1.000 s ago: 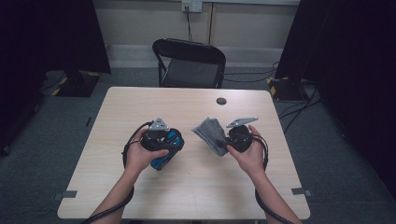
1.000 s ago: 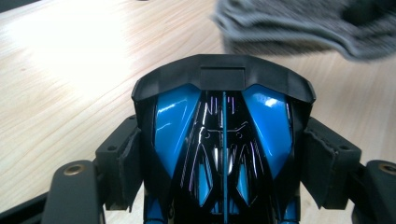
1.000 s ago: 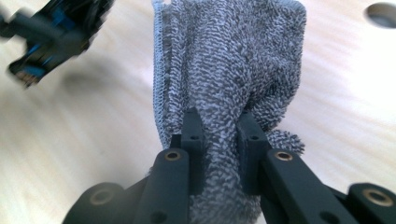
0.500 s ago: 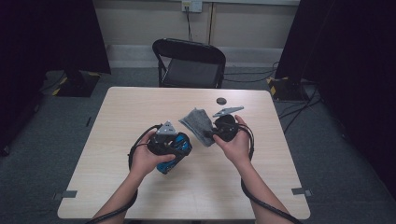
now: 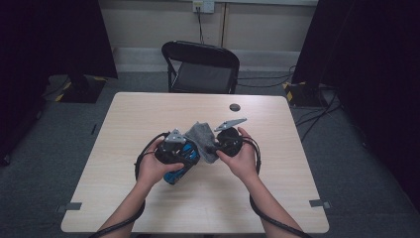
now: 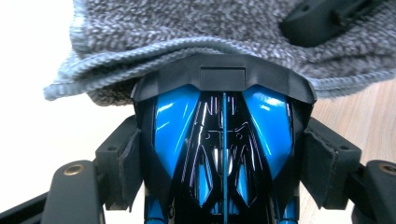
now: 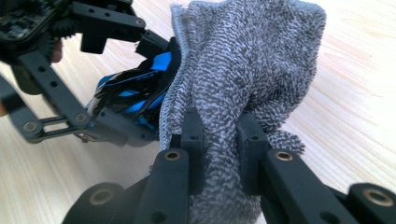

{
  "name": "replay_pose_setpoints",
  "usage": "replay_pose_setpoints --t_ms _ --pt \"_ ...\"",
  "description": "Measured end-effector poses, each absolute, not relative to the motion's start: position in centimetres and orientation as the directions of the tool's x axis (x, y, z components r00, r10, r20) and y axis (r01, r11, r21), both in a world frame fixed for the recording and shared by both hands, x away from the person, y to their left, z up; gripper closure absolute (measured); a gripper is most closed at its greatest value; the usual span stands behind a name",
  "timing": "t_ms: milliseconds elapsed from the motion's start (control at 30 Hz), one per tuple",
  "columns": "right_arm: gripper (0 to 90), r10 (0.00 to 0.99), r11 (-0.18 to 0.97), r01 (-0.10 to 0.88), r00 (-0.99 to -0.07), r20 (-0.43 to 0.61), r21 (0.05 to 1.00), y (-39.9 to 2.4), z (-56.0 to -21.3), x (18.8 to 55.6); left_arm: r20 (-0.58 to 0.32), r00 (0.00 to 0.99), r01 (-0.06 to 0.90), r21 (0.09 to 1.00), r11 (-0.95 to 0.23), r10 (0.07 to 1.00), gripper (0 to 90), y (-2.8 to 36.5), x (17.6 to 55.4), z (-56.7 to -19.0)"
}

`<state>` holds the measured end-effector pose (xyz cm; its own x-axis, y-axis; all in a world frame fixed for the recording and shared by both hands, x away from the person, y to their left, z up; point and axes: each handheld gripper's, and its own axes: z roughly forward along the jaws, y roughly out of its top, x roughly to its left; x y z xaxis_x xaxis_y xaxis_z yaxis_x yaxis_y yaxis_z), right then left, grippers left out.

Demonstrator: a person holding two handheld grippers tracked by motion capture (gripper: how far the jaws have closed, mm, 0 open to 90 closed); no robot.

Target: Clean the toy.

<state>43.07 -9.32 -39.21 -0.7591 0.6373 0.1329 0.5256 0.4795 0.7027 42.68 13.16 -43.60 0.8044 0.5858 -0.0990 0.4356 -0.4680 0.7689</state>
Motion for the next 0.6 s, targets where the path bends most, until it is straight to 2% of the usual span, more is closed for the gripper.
replay_pose_setpoints --t_ms 600 --pt "76.6 0.589 0.505 0.498 -0.796 0.140 0.705 -9.9 -39.6 41.6 -0.098 0.784 0.447 0.774 -0.449 0.613 25.5 14.1 43.1 -43.6"
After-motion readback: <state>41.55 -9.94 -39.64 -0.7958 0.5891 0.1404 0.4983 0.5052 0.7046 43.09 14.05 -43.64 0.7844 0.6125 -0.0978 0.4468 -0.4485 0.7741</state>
